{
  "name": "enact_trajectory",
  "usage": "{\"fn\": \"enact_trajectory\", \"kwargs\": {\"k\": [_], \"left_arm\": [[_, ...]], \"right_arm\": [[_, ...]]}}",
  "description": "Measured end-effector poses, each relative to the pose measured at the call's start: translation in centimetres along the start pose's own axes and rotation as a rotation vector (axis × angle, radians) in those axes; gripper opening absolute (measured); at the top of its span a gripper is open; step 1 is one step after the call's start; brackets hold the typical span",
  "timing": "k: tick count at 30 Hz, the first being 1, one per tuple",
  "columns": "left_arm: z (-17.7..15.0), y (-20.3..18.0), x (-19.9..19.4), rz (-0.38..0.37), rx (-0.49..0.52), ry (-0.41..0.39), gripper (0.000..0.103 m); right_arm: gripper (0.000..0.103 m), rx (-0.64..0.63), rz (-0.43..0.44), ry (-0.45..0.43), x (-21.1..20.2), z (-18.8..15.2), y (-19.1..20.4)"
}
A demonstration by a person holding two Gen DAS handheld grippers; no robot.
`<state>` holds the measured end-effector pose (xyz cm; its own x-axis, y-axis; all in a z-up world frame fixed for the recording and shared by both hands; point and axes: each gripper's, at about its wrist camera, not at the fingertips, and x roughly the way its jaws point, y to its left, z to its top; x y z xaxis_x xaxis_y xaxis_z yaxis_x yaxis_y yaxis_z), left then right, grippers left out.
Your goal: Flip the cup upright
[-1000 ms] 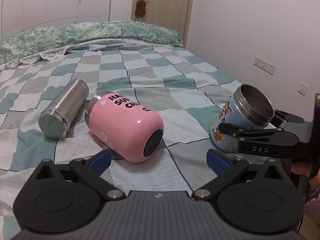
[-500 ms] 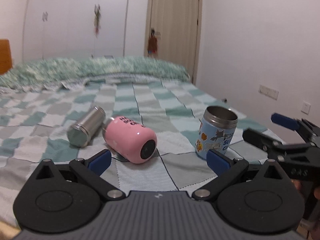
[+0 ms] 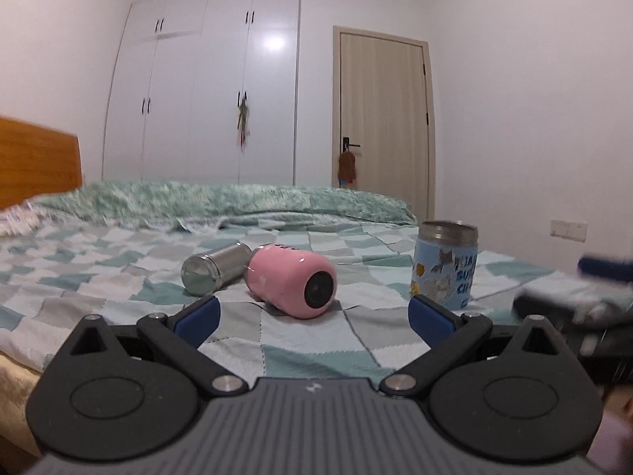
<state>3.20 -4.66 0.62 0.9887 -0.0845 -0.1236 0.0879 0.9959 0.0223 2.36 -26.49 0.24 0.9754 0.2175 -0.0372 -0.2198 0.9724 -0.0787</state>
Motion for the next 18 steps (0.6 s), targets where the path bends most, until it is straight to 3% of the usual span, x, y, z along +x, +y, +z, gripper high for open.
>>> {"fn": "enact_trajectory", "kwargs": {"k": [18], "left_arm": [[-0.73,-0.26,-0.26,0.007,-0.003,0.000,0.103]], "right_arm": [[0.103,0.041,-0.015,-0.044,-0.59,-0.41,-0.74]]}}
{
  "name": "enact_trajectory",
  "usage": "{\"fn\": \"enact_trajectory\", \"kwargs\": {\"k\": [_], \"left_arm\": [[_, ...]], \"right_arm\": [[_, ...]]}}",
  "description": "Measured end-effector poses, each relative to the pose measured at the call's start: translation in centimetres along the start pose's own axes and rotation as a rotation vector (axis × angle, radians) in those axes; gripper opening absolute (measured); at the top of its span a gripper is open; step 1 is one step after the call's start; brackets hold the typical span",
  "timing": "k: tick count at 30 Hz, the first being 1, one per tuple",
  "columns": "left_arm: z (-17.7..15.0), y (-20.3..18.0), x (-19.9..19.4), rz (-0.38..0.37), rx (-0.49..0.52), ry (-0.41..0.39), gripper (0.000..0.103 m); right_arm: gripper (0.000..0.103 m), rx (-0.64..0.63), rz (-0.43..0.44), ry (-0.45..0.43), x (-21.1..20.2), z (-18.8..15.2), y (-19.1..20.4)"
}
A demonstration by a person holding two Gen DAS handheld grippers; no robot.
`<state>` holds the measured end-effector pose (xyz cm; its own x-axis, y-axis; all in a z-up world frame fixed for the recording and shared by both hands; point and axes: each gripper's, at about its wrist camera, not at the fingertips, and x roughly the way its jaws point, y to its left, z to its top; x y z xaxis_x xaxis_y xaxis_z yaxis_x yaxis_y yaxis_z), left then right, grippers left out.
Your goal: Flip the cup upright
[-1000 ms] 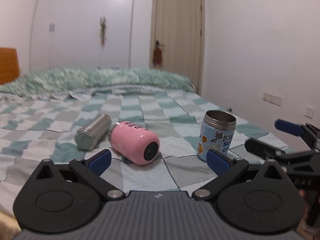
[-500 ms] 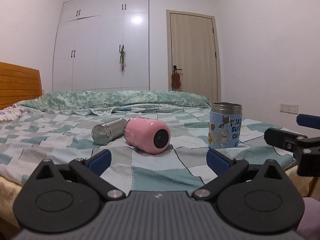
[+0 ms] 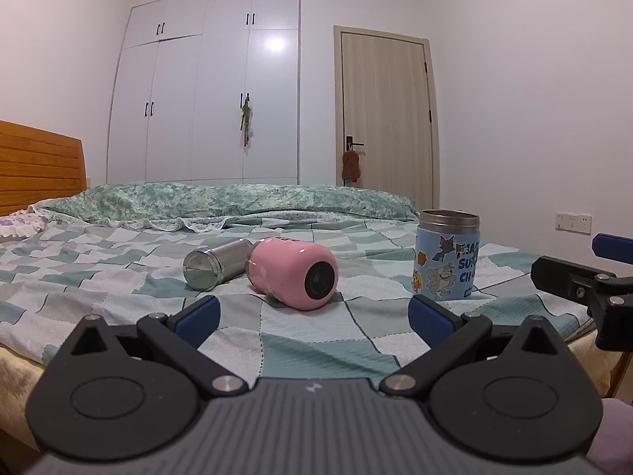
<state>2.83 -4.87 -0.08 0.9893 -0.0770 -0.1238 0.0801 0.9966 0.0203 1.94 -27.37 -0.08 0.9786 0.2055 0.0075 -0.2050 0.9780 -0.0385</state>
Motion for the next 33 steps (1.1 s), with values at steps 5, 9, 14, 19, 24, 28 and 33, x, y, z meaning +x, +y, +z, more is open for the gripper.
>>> {"fn": "enact_trajectory", "kwargs": {"k": [5,9,14,19,24,28,33], "left_arm": [[-0.03,0.02,0.07,0.001,-0.001,-0.002,0.103],[-0.01,0.02,0.05,0.002,-0.004,-0.004,0.103],[0.07,0.01,0.07,0.003,-0.004,-0.007,0.103],[0.08,0.01,0.01,0.005,-0.007,-0.008,0.103],[0.09,0.07,-0.12,-0.004,-0.007,-0.011,0.103],[0.09,0.18,-0.26,-0.012,-0.010,-0.015,0.103],[0.14,0.29,-0.31,-0.009,-0.018,-0.015,0.103]], "right_arm": [[0.103,-0.001,0.000,-0.001,0.02,-0.03,0.08],[0.103,-0.002,0.000,-0.001,0.03,-0.05,0.12],[0.103,-0.002,0.000,-0.003,-0.02,-0.02,0.15],[0.103,-0.004,0.001,-0.004,-0.06,0.00,0.19],[0.103,-0.006,0.002,-0.004,-0.08,0.00,0.23],[0.103,-0.005,0.001,-0.004,-0.10,0.01,0.24],[0.103,-0.006,0.002,-0.004,-0.09,0.00,0.25]]}}
